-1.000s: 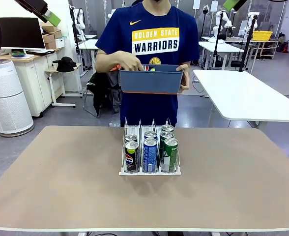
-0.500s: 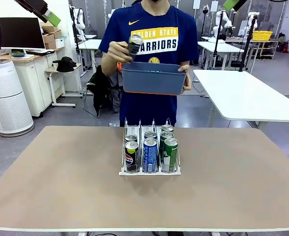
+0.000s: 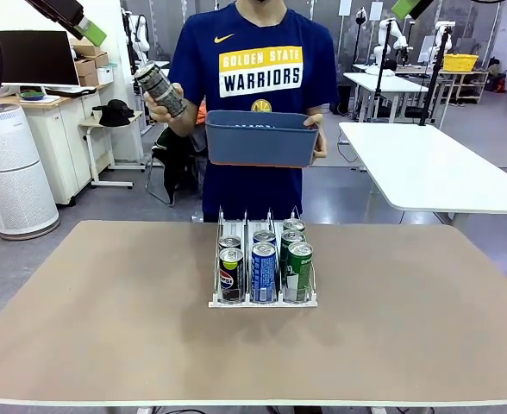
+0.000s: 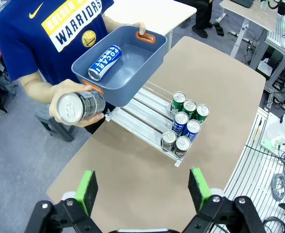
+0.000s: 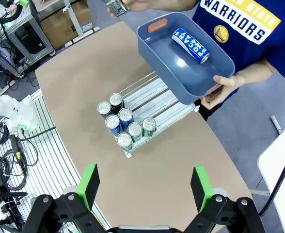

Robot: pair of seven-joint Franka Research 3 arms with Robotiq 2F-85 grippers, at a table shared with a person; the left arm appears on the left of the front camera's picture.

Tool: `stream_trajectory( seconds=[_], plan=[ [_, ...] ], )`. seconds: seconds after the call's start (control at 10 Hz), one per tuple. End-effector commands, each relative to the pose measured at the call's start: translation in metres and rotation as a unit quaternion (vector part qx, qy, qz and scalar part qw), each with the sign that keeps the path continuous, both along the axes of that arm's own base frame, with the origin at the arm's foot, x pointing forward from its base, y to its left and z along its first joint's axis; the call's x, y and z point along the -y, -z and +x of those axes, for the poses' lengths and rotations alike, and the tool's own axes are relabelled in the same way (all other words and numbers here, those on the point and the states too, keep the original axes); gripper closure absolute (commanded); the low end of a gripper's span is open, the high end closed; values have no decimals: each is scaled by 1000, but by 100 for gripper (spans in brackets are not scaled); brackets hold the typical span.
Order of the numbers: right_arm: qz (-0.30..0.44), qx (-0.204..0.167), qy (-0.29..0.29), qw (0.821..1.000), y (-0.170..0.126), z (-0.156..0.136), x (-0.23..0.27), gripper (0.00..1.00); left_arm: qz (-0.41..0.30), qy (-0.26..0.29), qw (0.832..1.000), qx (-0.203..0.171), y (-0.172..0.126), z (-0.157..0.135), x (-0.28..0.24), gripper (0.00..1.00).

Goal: Fill the beverage cans into the dispenser.
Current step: Pick up the Pepsi coke handed by the human.

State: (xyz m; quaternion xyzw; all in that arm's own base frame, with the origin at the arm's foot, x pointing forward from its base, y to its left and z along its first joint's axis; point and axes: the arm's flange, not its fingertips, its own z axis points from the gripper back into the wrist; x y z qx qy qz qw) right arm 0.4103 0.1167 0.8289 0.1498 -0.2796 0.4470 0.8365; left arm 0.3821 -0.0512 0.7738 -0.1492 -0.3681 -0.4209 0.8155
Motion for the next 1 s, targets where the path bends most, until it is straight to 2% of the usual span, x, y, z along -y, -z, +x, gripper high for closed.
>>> stream_trajectory(
  seconds=[0.0, 0.9],
  plan=[
    [0, -1, 0, 1000, 0, -3, 0, 0, 2, -1, 1000, -1, 1, -1, 0, 0],
    [0, -1, 0, 1000, 0, -3, 0, 0, 2, -1, 1000, -1, 1, -1, 0, 0]
  ],
)
